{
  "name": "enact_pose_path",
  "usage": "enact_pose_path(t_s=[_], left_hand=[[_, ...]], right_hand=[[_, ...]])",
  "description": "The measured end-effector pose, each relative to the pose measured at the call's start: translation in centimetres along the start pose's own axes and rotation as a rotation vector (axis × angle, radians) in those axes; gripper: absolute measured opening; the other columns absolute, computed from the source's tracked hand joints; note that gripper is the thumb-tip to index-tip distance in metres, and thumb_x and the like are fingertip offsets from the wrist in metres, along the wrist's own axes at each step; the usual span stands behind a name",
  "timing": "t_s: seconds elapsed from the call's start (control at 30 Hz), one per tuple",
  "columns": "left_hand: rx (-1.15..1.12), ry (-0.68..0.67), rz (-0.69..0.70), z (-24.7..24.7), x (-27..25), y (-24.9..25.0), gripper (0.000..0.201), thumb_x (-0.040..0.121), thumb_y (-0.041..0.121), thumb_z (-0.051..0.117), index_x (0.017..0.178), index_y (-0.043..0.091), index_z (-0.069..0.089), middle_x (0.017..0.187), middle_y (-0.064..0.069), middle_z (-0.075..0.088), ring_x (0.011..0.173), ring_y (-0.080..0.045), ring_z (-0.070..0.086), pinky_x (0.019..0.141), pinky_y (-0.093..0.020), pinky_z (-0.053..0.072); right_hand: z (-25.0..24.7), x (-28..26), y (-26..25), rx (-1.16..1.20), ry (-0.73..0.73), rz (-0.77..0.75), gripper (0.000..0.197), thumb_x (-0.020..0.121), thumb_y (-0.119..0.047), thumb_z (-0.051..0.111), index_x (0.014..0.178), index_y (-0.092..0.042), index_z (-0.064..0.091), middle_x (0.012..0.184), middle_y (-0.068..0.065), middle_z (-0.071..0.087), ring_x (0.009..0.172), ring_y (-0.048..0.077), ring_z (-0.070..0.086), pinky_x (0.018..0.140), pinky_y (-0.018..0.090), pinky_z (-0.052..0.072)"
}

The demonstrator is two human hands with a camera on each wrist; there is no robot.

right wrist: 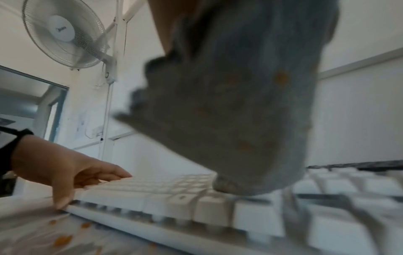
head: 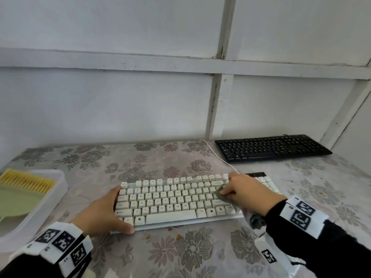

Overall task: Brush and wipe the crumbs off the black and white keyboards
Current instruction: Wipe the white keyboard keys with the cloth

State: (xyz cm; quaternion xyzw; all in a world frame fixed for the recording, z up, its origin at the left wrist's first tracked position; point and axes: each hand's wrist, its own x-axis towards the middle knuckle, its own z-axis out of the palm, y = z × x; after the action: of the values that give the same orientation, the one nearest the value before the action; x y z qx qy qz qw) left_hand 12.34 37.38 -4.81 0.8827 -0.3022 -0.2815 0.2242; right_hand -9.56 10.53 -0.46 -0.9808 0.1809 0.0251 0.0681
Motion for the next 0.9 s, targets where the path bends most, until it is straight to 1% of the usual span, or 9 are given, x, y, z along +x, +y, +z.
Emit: enact_pose_path(t_s=[0.07,0.13,0.23,0.37,0.47,0.6,0.73,0.8,0.9], left_hand=[[0.011,-0.002,-0.001,0.0,0.0,0.0,0.142,0.031,0.050,0.090,0.147,0.030,0.011,0.137,0.006,0.047,0.118,-0.014,0.048,0.105,-0.031,0.037],[0.008,0.010,-0.002,0.0,0.0,0.1,0.135,0.040,0.044,0.091,0.147,0.029,0.011,0.138,0.005,0.046,0.120,-0.016,0.047,0.107,-0.032,0.036],[-0.006,0.014,0.001,0.1,-0.1,0.1,0.129,0.044,0.039,0.091,0.147,0.029,0.013,0.137,0.006,0.047,0.120,-0.015,0.047,0.108,-0.033,0.035],[-0.003,0.014,-0.004,0.1,-0.2,0.3,0.129,0.045,0.038,0.091,0.147,0.029,0.012,0.138,0.006,0.046,0.122,-0.016,0.047,0.108,-0.033,0.035],[-0.010,0.020,-0.004,0.1,-0.3,0.5,0.127,0.047,0.035,0.091,0.147,0.028,0.012,0.139,0.005,0.046,0.122,-0.016,0.047,0.108,-0.032,0.034],[0.002,0.017,-0.009,0.0,-0.5,0.7,0.126,0.048,0.037,0.090,0.147,0.027,0.012,0.139,0.004,0.045,0.122,-0.016,0.046,0.108,-0.032,0.033],[-0.017,0.022,-0.002,0.0,-0.7,0.9,0.124,0.049,0.034,0.091,0.146,0.027,0.015,0.137,0.005,0.047,0.108,-0.010,0.045,0.106,-0.031,0.034],[-0.027,0.023,0.000,0.0,-0.7,1.0,0.123,0.048,0.033,0.091,0.146,0.027,0.017,0.135,0.005,0.048,0.107,-0.009,0.045,0.106,-0.031,0.035],[-0.014,0.021,-0.004,-0.1,-0.9,1.0,0.121,0.050,0.033,0.090,0.146,0.026,0.016,0.136,0.004,0.047,0.105,-0.009,0.043,0.105,-0.030,0.034]], right_hand=[[-0.6,-0.5,1.5,-0.040,-0.026,0.057,0.025,0.093,-0.029,0.051,0.093,-0.021,0.075,0.074,-0.014,0.032,0.081,0.016,0.054,0.058,0.011,0.031],[-1.1,-0.8,2.5,-0.052,-0.024,0.085,0.023,0.093,-0.028,0.052,0.091,-0.022,0.075,0.074,-0.014,0.033,0.081,0.016,0.057,0.059,0.015,0.034],[-0.9,-0.9,2.3,-0.072,-0.012,0.031,0.022,0.092,-0.024,0.052,0.097,-0.025,0.073,0.073,-0.014,0.036,0.069,-0.003,0.043,0.053,0.009,0.029],[-0.5,-1.1,2.0,-0.134,-0.012,0.006,0.024,0.094,-0.025,0.048,0.096,-0.023,0.072,0.076,-0.011,0.034,0.070,0.007,0.042,0.050,0.013,0.025],[-0.4,-1.1,2.9,-0.156,-0.043,0.005,0.023,0.094,-0.023,0.049,0.093,-0.022,0.071,0.079,-0.011,0.036,0.068,0.006,0.043,0.052,0.016,0.028],[-0.8,-1.4,4.7,-0.185,-0.080,0.070,0.029,0.095,-0.035,0.048,0.087,-0.019,0.071,0.074,-0.011,0.030,0.074,0.018,0.048,0.053,0.013,0.026],[-1.6,-1.9,5.5,-0.196,-0.087,0.132,0.029,0.092,-0.034,0.050,0.068,-0.022,0.061,0.073,-0.008,0.029,0.060,0.010,0.041,0.051,0.013,0.025],[-1.6,-1.8,5.0,-0.179,-0.043,0.094,0.028,0.092,-0.035,0.050,0.075,-0.019,0.066,0.075,-0.008,0.032,0.064,0.012,0.046,0.053,0.016,0.029],[-0.7,-1.5,3.3,-0.107,-0.028,-0.009,0.021,0.094,-0.032,0.050,0.093,-0.029,0.071,0.080,-0.012,0.037,0.072,0.007,0.049,0.056,0.015,0.030]])
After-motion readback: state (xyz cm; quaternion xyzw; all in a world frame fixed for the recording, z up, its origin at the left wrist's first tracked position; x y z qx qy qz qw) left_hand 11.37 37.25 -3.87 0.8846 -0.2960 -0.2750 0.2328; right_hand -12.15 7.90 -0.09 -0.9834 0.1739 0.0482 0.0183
